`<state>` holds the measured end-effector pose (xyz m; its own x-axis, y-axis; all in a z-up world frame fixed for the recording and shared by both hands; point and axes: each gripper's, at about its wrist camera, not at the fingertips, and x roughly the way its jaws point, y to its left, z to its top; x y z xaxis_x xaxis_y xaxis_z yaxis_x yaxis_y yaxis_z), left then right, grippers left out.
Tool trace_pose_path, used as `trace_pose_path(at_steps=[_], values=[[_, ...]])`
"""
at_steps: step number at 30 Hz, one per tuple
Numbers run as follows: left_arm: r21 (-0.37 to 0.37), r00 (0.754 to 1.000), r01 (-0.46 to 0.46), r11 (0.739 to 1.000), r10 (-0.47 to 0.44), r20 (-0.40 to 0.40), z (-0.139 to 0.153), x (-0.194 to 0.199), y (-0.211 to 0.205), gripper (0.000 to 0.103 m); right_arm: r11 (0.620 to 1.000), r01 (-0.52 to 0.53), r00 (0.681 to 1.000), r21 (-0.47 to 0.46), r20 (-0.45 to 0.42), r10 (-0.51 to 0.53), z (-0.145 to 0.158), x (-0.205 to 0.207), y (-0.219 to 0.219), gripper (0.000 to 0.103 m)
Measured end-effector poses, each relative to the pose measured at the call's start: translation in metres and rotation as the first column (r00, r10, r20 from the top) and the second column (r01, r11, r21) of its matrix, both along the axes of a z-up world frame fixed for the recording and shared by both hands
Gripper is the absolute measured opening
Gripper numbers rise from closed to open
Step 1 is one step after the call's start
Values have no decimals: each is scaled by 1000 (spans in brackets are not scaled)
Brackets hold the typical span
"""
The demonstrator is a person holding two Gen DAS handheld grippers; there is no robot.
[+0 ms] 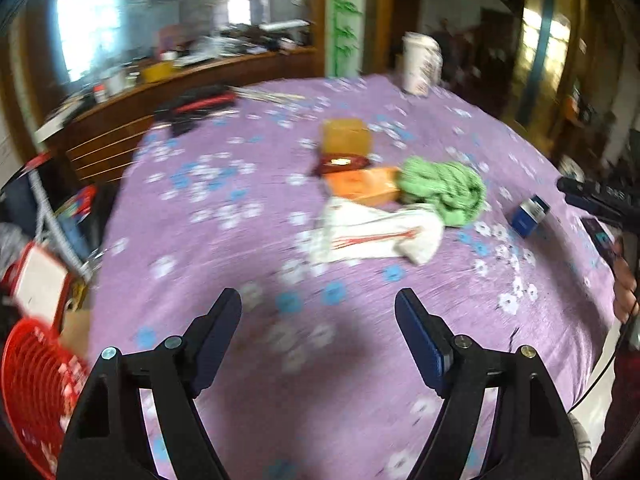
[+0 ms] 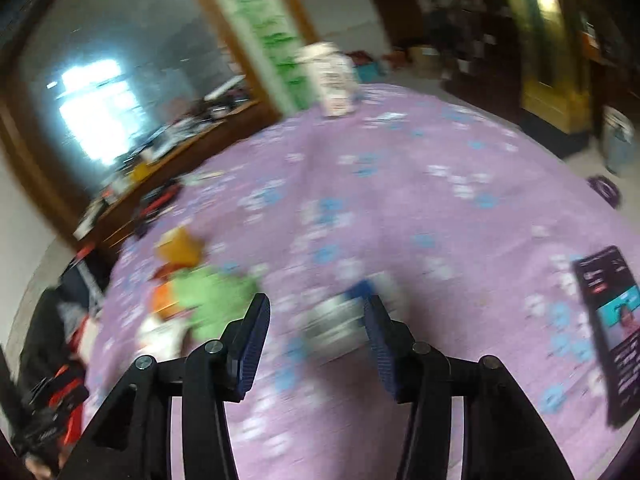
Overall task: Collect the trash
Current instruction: 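Move both tools back to the table toward the paper bag and blue box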
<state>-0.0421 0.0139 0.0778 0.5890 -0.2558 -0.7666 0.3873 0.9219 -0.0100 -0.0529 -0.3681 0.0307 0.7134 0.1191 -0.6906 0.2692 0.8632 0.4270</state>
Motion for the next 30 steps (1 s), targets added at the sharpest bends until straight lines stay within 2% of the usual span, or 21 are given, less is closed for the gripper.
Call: trace_pose_path(at_steps=[2,7,9,12,14,16,18,21,22,24,27,30], values=[[23,998,66,998,-66,-26,-9,16,-24,79,998,6,1000,62,-19,-4,-13,9,-17,52],[101,991,122,987,-127,40,-17,52,-60,79,995,-9,999,95,-40,12,-26,23,-19,52],[67,986,159,985,-161,31,-20,69,-66,80,993,-30,999,113,-42,35,-31,25,-12,52],[13,984,174,985,-173,-52,-33,93,-69,81,976,-108,993,191,-32,116,-39,25,1,52],[-50,978,180,982,-184,-101,-38,97,-64,82,947,-191,980,257,-2,198,-37,18,17,54],[-63,967,203,977,-210,-143,-44,92,-62,83,914,-274,961,299,39,275,-32,10,30,54],[-13,953,255,967,-254,-167,-54,77,-65,83,903,-323,946,284,64,318,-26,2,40,54],[61,931,329,942,-313,-187,-70,46,-70,83,919,-343,939,192,88,332,-11,-7,47,54],[72,923,359,931,-342,-176,-70,32,-71,83,923,-346,938,168,98,334,-6,-8,47,54],[44,909,390,920,-377,-179,-66,20,-70,83,929,-345,937,135,102,333,-2,-8,48,54],[61,918,391,918,-385,-92,-45,10,-69,83,935,-341,939,97,91,333,-1,-2,47,54],[97,938,345,934,-346,-3,-28,24,-73,83,936,-339,939,97,93,331,-1,10,45,54]])
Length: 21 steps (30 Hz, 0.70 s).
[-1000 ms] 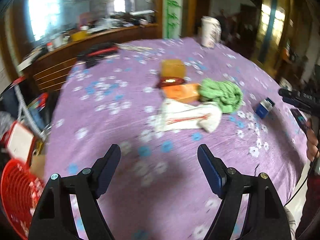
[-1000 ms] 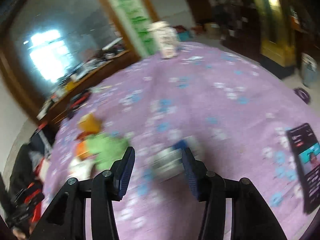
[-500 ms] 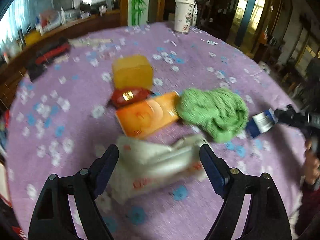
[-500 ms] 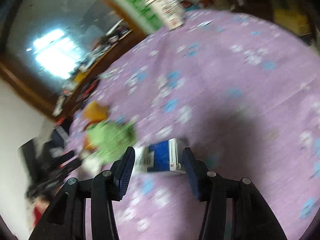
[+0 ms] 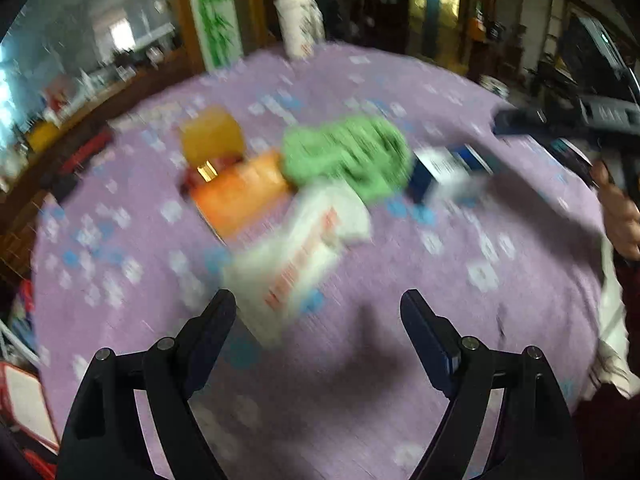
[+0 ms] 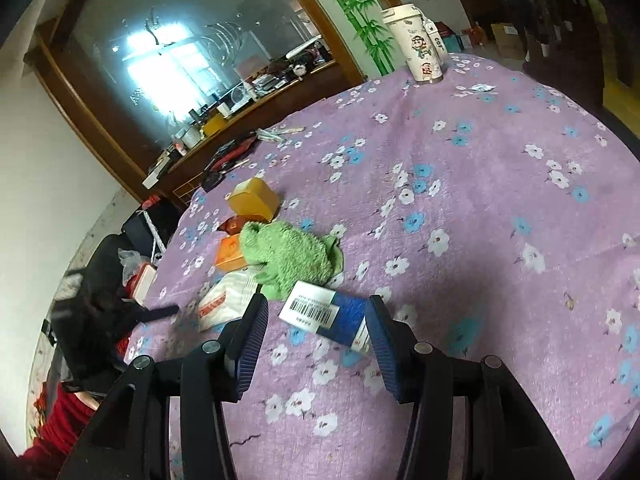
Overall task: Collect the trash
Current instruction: 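Move both tools back to the table toward the paper bag and blue box, then grasp the white red-printed paper bag with the left gripper while the right grasps the blue-and-white box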
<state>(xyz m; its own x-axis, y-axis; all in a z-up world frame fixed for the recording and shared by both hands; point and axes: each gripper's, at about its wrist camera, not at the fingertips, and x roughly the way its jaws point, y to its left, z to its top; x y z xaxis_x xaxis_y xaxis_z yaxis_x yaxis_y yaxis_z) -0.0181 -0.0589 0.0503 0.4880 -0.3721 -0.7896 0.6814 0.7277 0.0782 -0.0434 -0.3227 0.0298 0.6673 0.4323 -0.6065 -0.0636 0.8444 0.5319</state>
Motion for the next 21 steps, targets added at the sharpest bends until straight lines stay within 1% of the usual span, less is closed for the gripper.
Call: trace_pose_path(at_steps=[2,3,6,7,8,9,11,12,14,16,17,19,20,21], values=[[2,1000,-9,1000,9,14,3,17,-8,83,999,5,1000,-35,17,-4,1,10,0,54],[2,1000,-8,1000,8,9,2,25,-12,83,999,9,1000,-38,4,-8,-1,15,-1,54],[17,999,-5,1000,6,-42,-10,47,-24,83,1000,-29,999,8,-42,29,-14,34,-3,54],[17,998,1,1000,0,-57,-15,49,-26,83,999,-39,997,11,-68,40,-20,39,-1,55],[19,996,27,999,-25,-91,-22,50,-31,83,998,-68,994,14,-86,69,-26,42,4,55],[26,993,44,999,-41,-109,-29,49,-35,83,996,-93,991,14,-97,94,-31,42,7,55],[64,995,61,996,-55,-87,-36,44,-39,83,989,-151,981,-1,-120,149,-36,38,19,55],[78,995,73,994,-67,-72,-37,38,-40,83,984,-178,978,-11,-113,176,-35,34,23,55],[71,994,86,994,-81,-72,-36,30,-40,83,971,-231,970,-62,-95,224,-32,25,35,55],[93,997,58,994,-52,-63,-36,27,-40,82,955,-250,967,-157,-97,237,-30,18,48,55],[104,998,31,994,-26,-49,-36,29,-41,75,943,-251,967,-220,-95,236,-31,15,55,55],[104,999,-10,995,14,-34,-37,33,-40,65,929,-228,972,-290,-115,203,-35,16,60,55],[106,999,-40,994,43,-26,-38,37,-39,61,929,-217,974,-300,-127,187,-37,17,60,55],[101,998,-63,993,66,-20,-37,41,-39,59,928,-206,976,-311,-131,173,-39,17,60,52]])
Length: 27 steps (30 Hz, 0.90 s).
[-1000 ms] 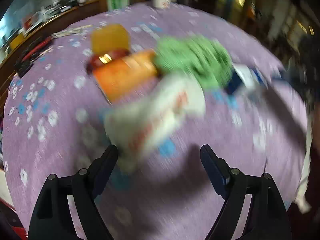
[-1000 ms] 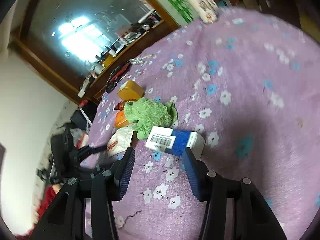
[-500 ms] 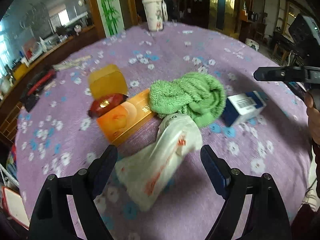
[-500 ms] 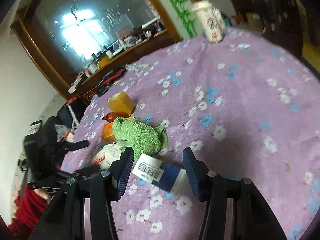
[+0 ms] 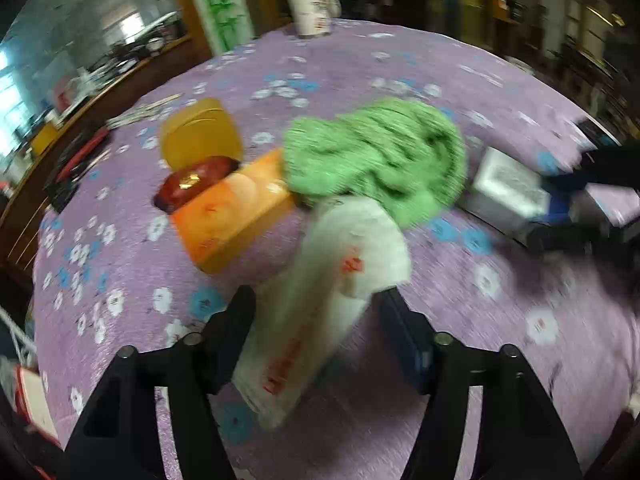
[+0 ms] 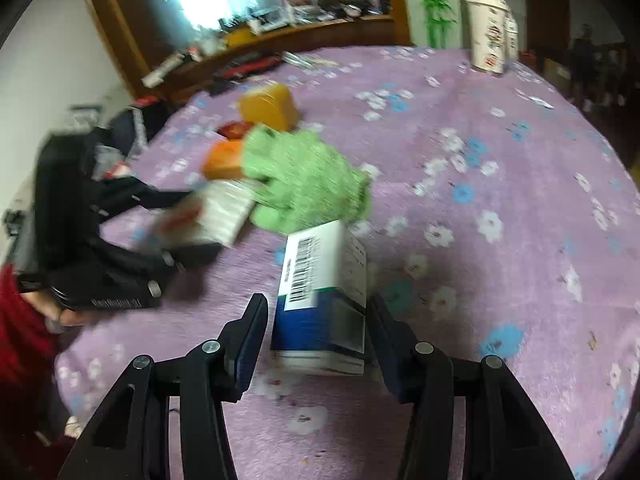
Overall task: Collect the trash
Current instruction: 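Grasp the white red-printed paper bag with the left gripper while the right grasps the blue-and-white box, then lift the paper bag with the left gripper while the right holds the blue box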
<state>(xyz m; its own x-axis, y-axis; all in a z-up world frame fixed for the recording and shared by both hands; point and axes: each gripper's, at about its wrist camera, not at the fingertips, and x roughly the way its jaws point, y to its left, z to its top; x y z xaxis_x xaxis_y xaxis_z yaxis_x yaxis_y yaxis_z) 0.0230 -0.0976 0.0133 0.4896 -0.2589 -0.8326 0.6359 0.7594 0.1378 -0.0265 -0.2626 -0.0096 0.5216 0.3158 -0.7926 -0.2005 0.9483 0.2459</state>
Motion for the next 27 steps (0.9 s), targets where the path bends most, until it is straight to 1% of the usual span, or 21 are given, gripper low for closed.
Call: trace_pose_path(at_steps=[1,3,4,7,9,12,14,17,18,19,20,21,23,25,26,27], values=[[-8,1000,-14,1000,14,0,1,0,0,58,1000,7,1000,-18,8,-7,-1,-1,2,44],[-20,999,-47,999,47,5,0,0,-1,56,998,31,999,-58,14,-31,-2,-3,5,37],[-24,998,-59,998,59,15,0,-4,-1,49,996,45,999,-77,18,-43,-2,-5,6,37],[-20,995,-89,996,90,38,-1,-11,-1,49,987,73,997,-140,34,-69,-2,-10,12,37],[-36,994,-100,994,101,37,-1,-13,1,48,982,95,995,-165,56,-86,-2,-13,15,37],[-45,991,-127,991,129,39,-1,-14,4,50,978,132,989,-162,84,-120,1,-18,17,36],[-44,991,-130,991,131,39,0,-16,4,48,979,156,984,-132,112,-141,11,-25,17,36],[-98,989,-139,985,143,28,6,-24,13,44,979,174,974,-106,162,-155,26,-36,27,36],[-116,987,-155,981,158,21,9,-27,18,36,981,173,973,-93,170,-155,29,-37,31,36],[-131,984,-173,976,175,9,11,-29,24,13,982,170,971,-77,180,-154,32,-40,37,36],[-158,979,-205,966,204,-22,13,-31,35,14,984,167,970,-64,191,-152,34,-42,44,36],[-179,972,-233,956,231,-36,15,-33,43,14,986,159,969,-55,198,-146,35,-43,51,36],[-224,961,-275,935,274,-35,19,-42,62,14,990,136,967,-46,222,-122,36,-45,68,36],[-237,957,-290,927,285,-54,18,-47,73,14,989,135,963,-58,241,-117,36,-42,79,36],[-244,957,-289,926,281,-67,18,-48,76,16,989,134,963,-62,244,-115,35,-40,83,36],[-253,959,-284,925,273,-79,18,-48,79,22,988,140,962,-58,246,-122,34,-39,84,36]])
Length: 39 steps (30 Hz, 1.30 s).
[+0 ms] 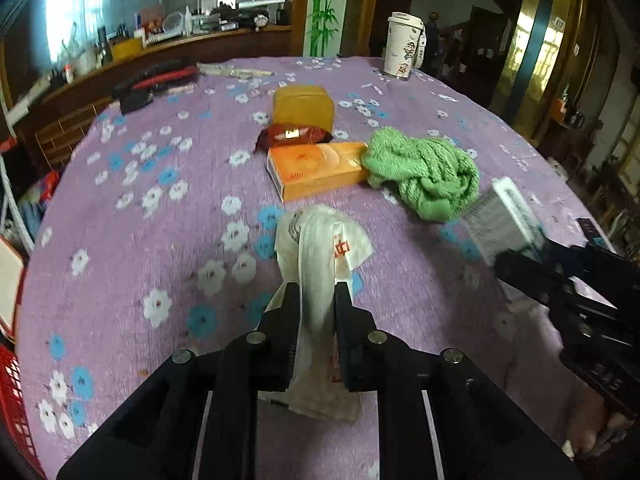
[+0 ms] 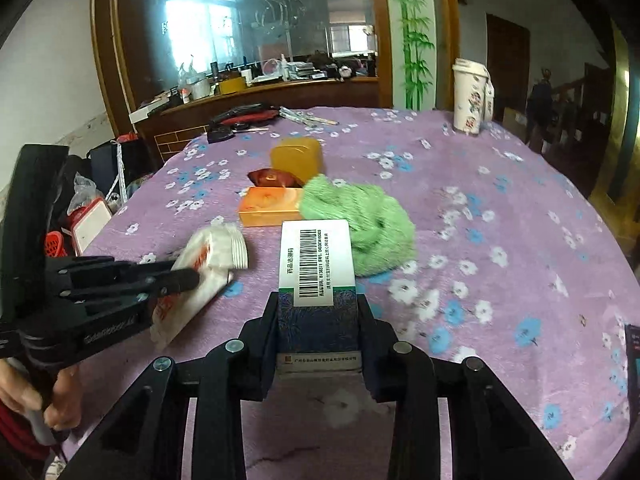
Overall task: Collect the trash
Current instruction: 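Lift the paper bag with the left gripper while the right holds the blue box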
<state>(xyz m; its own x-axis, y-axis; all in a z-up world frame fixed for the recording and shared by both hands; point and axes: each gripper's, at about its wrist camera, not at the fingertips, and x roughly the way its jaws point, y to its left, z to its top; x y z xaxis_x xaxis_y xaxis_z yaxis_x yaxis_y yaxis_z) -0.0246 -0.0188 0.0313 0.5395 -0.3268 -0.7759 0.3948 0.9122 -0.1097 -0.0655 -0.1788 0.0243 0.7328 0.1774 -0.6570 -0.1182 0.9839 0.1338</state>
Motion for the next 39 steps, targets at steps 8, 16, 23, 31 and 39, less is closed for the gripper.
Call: trace_pose_path(at_steps=[8,16,23,31,39], values=[[53,1000,21,998,-21,3,3,5,-5,67,999,6,1000,32,-22,-6,-7,2,-1,36],[127,1000,16,992,-15,-15,-23,5,-11,52,999,1,1000,42,-23,0,-13,1,4,36],[107,999,-46,993,43,32,-16,1,0,38,998,16,1000,64,-28,-14,-16,4,5,36],[65,965,-189,980,173,198,10,-34,28,38,999,35,999,-27,8,-35,-9,4,25,36],[1,940,-254,967,247,234,15,-47,45,38,995,52,998,-84,29,-49,-7,2,31,36]])
